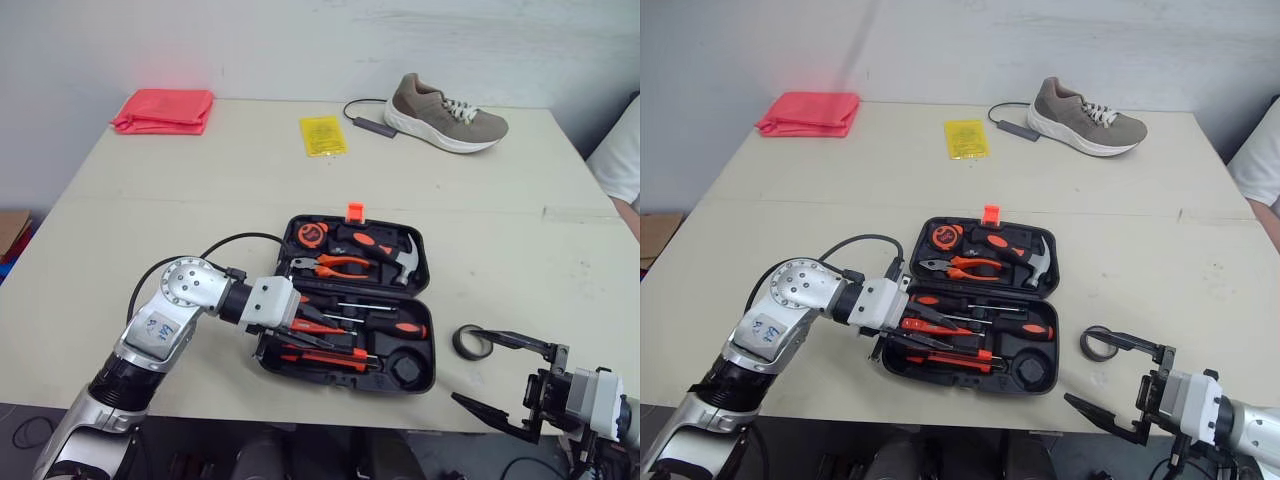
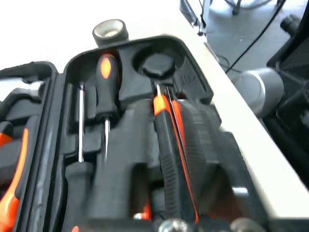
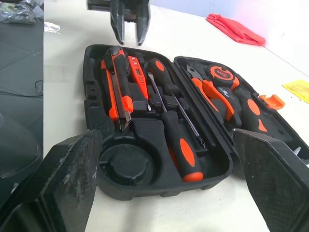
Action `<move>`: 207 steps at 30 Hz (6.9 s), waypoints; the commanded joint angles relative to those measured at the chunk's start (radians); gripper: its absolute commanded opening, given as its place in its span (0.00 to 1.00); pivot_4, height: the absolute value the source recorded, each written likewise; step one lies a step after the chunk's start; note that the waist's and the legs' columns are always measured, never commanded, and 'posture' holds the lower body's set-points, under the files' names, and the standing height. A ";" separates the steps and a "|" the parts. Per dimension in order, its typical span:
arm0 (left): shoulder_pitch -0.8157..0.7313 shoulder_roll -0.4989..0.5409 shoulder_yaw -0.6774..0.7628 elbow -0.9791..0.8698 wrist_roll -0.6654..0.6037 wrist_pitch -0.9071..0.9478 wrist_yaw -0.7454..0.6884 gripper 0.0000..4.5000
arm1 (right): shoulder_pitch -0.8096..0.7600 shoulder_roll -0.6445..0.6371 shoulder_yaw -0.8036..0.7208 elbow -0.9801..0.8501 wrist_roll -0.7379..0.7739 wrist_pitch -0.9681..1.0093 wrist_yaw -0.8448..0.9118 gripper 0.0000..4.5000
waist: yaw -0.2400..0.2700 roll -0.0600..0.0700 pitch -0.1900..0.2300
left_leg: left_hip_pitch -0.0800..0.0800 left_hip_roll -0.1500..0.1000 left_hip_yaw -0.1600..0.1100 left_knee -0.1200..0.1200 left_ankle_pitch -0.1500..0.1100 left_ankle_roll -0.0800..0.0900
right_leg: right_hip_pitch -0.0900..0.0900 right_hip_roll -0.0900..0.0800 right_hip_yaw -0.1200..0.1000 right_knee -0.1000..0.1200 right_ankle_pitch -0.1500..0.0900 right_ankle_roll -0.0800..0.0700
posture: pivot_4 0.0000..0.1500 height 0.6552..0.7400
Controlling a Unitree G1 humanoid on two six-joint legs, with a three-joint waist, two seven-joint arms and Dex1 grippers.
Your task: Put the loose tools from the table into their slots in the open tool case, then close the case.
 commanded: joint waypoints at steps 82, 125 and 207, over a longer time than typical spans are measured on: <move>0.113 0.102 0.356 0.015 -0.297 0.140 0.104 0.99 | 0.278 -0.301 -0.470 -0.363 0.146 0.904 -0.388 1.00 | -0.025 0.004 -0.002 | 0.008 -0.002 -0.001 -0.019 -0.001 -0.003 | 0.007 -0.011 -0.005 -0.012 0.000 -0.001 | 1.00 1.00; 0.091 0.050 0.221 -0.169 -0.343 0.212 -0.026 1.00 | -0.497 -0.529 0.265 -0.421 0.088 1.110 -0.113 0.01 | -0.005 -0.003 0.000 | -0.005 0.001 -0.003 -0.003 0.001 0.000 | -0.002 0.000 -0.003 -0.009 0.002 0.003 | 1.00 1.00; 0.101 0.127 0.361 0.111 -0.174 0.135 0.139 0.88 | -0.303 -0.166 0.021 -0.109 -0.018 0.689 -0.199 0.00 | -0.001 -0.004 0.000 | -0.014 -0.003 -0.011 0.008 0.001 0.005 | -0.002 -0.008 -0.014 -0.003 0.003 0.004 | 1.00 1.00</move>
